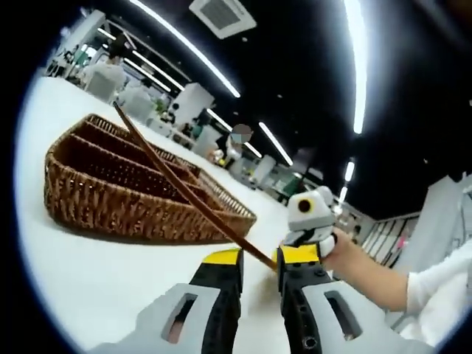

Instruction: Arrange the knives, forks, and spoons in their matching storage slots by inserting each utensil handle-first until every utensil is classified and aligned in the correct compartment

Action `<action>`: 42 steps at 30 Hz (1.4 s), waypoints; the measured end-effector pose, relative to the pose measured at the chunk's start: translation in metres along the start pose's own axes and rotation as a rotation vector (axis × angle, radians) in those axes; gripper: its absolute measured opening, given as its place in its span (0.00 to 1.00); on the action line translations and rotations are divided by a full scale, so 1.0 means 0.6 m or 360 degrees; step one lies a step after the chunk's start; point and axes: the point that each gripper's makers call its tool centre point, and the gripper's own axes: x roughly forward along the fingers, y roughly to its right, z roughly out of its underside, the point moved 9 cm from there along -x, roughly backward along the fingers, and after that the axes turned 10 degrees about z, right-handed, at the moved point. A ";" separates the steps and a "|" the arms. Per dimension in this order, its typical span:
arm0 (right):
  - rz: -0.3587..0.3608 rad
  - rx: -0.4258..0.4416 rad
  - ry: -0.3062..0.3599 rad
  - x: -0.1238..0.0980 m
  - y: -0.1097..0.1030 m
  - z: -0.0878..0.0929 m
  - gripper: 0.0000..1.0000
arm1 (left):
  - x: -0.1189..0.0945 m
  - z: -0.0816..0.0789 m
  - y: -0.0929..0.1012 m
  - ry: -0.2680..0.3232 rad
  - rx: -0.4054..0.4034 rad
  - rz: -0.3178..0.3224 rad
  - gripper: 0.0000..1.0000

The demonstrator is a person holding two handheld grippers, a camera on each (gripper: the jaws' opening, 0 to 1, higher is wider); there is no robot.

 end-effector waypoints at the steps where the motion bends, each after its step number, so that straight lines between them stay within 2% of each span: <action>1: -0.0004 -0.0002 0.0002 0.000 -0.001 0.000 0.05 | 0.000 0.000 0.000 0.0008 -0.0003 0.0001 0.10; 9: -0.0041 -0.0015 0.0003 0.009 -0.006 0.007 0.06 | -0.001 0.000 0.003 0.0053 -0.0104 0.0072 0.07; 17: -0.0069 -0.0051 0.0011 0.014 -0.013 0.010 0.06 | -0.002 -0.005 0.011 0.0056 -0.0122 0.0117 0.05; 25: -0.0035 -0.0159 0.0030 0.016 -0.015 0.009 0.08 | -0.001 -0.009 0.018 0.0036 -0.0083 0.0142 0.04; 30: 0.0006 -0.0257 0.0027 0.018 -0.021 0.004 0.15 | 0.000 -0.009 0.021 0.0008 -0.0046 0.0138 0.04; 36: 0.0043 -0.0349 -0.0009 0.021 -0.026 -0.006 0.13 | 0.003 -0.009 0.027 -0.0036 0.0013 0.0135 0.04; 42: 0.0053 -0.0396 -0.0085 0.025 -0.024 0.001 0.12 | 0.003 -0.017 0.031 -0.0061 0.0077 0.0124 0.04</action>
